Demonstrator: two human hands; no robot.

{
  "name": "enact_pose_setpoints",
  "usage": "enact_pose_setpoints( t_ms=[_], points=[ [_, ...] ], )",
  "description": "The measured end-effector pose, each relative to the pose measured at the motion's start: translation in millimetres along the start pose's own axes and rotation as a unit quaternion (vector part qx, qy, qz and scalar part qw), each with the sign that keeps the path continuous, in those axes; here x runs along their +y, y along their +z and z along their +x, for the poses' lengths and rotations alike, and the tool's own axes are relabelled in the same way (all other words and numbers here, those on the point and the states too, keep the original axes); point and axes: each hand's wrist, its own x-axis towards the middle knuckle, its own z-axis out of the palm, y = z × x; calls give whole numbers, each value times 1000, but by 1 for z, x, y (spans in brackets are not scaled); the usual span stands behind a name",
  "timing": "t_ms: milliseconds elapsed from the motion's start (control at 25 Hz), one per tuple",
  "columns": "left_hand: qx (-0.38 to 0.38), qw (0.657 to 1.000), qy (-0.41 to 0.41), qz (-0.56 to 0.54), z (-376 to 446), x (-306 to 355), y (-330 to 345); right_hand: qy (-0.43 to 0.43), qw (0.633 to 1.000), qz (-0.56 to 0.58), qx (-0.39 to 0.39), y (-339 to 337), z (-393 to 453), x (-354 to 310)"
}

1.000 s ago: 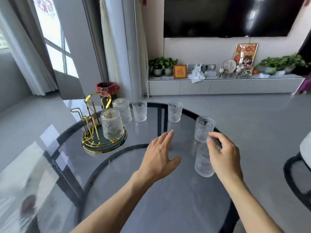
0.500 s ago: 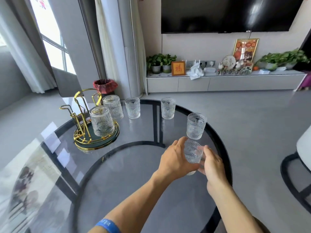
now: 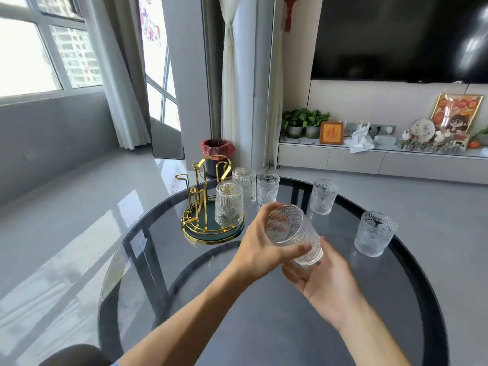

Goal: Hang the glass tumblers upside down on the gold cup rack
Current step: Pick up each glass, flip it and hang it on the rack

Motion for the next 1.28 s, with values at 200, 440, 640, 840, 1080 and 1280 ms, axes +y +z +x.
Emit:
enact_pose_setpoints(
  t_ms=[200, 440, 640, 840, 1080, 1280],
  points=[
    [26, 998, 20, -53, -4, 2, -77, -38, 996, -78, 9, 75, 31, 5],
    [190, 976, -18, -108, 0, -26, -158, -253, 902, -348, 34, 170, 72, 7],
    [259, 964, -51, -34, 0, -49, -187, -406, 672, -619, 26, 214, 105, 27],
    [256, 965, -54, -15, -3, -58, -195, -384, 562, -733, -11, 215, 121, 45],
    [248, 967, -62, -10, -6, -58, -193, -334, 480, -810, -30, 206, 137, 57],
    [247, 966, -73, 14, -6, -60, -188, -297, 431, -851, -49, 193, 142, 57]
  ],
)
